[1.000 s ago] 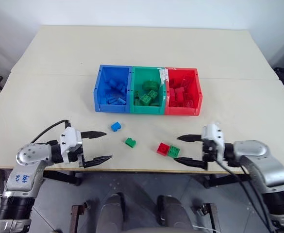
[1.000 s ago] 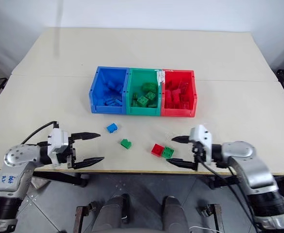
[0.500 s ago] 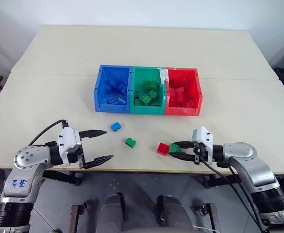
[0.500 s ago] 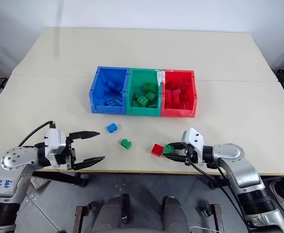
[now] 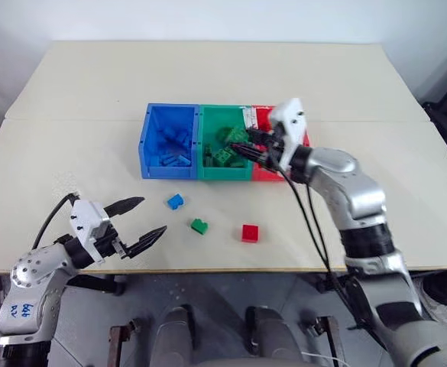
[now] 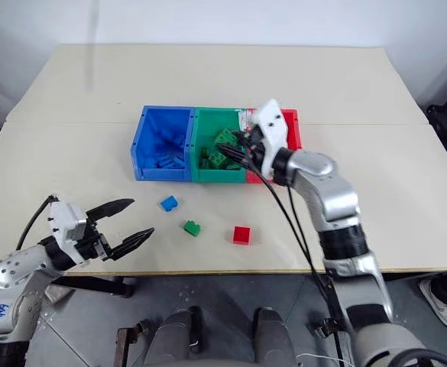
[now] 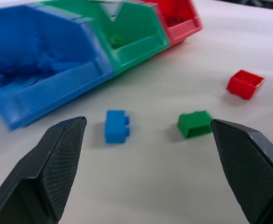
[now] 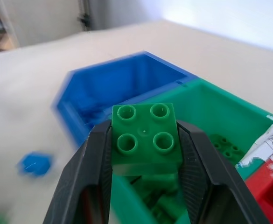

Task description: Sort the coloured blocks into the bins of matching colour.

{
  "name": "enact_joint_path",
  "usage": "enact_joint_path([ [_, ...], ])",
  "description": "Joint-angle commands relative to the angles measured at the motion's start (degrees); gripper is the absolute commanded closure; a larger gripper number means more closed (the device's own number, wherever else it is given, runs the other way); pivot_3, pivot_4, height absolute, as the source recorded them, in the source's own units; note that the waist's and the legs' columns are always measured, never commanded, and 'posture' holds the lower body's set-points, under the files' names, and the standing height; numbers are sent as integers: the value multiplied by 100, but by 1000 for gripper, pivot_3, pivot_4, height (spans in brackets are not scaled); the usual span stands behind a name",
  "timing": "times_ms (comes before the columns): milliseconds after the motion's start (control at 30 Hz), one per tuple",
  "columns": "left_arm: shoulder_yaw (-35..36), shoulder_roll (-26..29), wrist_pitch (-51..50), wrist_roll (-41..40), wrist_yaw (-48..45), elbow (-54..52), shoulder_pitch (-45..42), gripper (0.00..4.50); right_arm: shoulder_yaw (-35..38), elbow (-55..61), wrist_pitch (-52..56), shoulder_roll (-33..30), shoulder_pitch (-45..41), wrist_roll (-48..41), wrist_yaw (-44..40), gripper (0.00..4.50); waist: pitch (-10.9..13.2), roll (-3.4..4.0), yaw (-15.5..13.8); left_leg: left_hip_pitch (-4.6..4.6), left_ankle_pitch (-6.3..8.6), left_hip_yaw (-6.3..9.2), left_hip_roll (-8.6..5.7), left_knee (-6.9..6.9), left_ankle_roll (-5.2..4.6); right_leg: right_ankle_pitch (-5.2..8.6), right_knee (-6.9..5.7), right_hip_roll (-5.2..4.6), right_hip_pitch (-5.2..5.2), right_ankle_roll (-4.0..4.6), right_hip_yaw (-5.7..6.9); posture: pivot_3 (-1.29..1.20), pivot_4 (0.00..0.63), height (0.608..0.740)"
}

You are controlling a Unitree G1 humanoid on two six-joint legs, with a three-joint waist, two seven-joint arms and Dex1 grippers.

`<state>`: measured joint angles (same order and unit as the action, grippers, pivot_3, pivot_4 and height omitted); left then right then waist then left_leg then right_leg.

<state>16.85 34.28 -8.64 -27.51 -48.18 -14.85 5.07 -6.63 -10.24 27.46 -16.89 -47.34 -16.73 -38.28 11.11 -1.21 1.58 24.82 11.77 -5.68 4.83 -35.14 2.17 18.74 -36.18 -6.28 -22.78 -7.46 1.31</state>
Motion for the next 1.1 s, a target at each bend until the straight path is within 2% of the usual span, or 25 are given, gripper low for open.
enact_joint_path([
  [33, 152, -22, 70, -67, 114, -326, 112, 0, 8, -624, -479, 174, -351, 396, 320, 2656, 0, 0, -1, 3, 2, -4, -2, -2, -3, 0, 4, -4, 0, 0, 1, 0, 150, 740],
  [200, 185, -8, 44, -95, 203, -486, 216, 0, 67, -702, -746, 253, -369, 512, 267, 928, -1, -1, 21, 7, 8, -18, 0, 0, -5, 0, 6, -8, -13, 0, 5, 0, 150, 740],
  [300, 81, 30, 3, -98, 173, -467, 109, 0, 163, 14, -614, -88, 71, 53, -532, 16, -2, -3, 5, 22, 9, -28, 3, 0, -4, 0, -13, -8, -44, -1, 5, 0, 150, 740],
  [400, -64, 67, -102, -151, 106, -467, -102, 0, 377, 842, -657, -632, 717, -535, -1511, 16, -3, -5, -54, 35, 11, -32, 1, -4, -7, -1, -31, -13, -62, -2, 10, 0, 150, 740],
  [567, -567, 176, -181, -48, -354, -44, -703, 0, 1270, 1563, -980, -1664, 2232, -1151, -2421, 16, -6, -10, -147, 29, 14, -53, 1, -12, -10, -1, -21, -16, -61, -3, 13, 0, 150, 740],
  [733, -1082, 93, -201, 71, -638, 328, -1231, 0, 2016, 1541, -1519, -2155, 3368, -1272, -2785, 16, -7, -11, -141, 22, 13, -60, 2, -19, -9, -1, -19, -15, -59, -3, 11, 0, 150, 740],
  [867, -1600, -21, 252, 388, -1070, 824, -1745, 0, 2566, 1120, -2220, -2597, 4206, -1192, -3361, 16, -7, -10, -152, 13, 13, -70, 6, -21, -8, -2, -25, -13, -59, -4, 7, 0, 150, 740],
  [967, -1956, -157, 644, 610, -1391, 1239, -2145, 0, 2773, 726, -2550, -2822, 4492, -1108, -3499, 16, -7, -10, -223, 14, 14, -70, 6, -45, -8, -3, -25, -12, -51, -6, 8, 0, 150, 740],
  [1100, -2075, -133, 635, 595, -1631, 1349, -2277, 0, 2683, 559, -2733, -2847, 4406, -1138, -3604, 16, -7, -10, -132, 10, 29, -71, 8, -87, -14, -9, -24, -14, -25, -13, 4, 0, 150, 740],
])
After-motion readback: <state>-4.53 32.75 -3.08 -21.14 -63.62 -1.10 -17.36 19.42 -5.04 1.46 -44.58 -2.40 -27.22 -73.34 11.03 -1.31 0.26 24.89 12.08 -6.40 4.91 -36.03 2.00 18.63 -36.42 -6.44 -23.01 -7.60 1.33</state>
